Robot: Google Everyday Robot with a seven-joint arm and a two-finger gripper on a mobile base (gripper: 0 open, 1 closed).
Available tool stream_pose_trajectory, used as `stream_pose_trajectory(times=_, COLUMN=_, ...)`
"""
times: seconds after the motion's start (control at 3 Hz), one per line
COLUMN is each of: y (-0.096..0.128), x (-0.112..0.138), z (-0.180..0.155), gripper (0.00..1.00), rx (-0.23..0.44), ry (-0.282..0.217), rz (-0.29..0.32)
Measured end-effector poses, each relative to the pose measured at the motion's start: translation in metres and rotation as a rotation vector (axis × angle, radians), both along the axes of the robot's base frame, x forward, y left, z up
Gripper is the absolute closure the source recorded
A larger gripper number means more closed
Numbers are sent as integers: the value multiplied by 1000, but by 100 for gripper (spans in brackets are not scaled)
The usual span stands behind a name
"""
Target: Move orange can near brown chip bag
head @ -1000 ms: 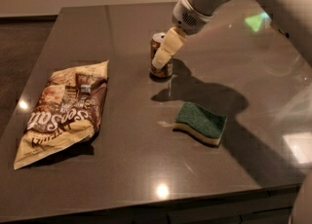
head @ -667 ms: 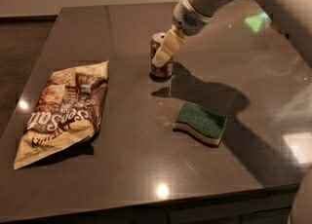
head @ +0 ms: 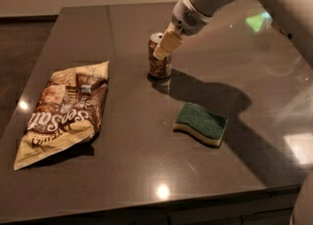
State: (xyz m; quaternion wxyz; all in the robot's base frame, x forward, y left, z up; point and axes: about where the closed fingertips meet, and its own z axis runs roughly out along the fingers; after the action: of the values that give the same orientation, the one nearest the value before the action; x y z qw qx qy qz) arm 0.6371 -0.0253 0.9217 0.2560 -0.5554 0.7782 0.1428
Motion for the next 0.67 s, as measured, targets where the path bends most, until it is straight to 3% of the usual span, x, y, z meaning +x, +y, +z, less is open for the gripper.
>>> stream_pose_trajectory(times=0.33, y=9, x=-8, z=6, gripper=87, rx=29, ry=0, rz=35)
stream_pose_trajectory(times=0.67, y=26, x=-30, z=15, gripper=100, rx=47, ry=-14, rz=111)
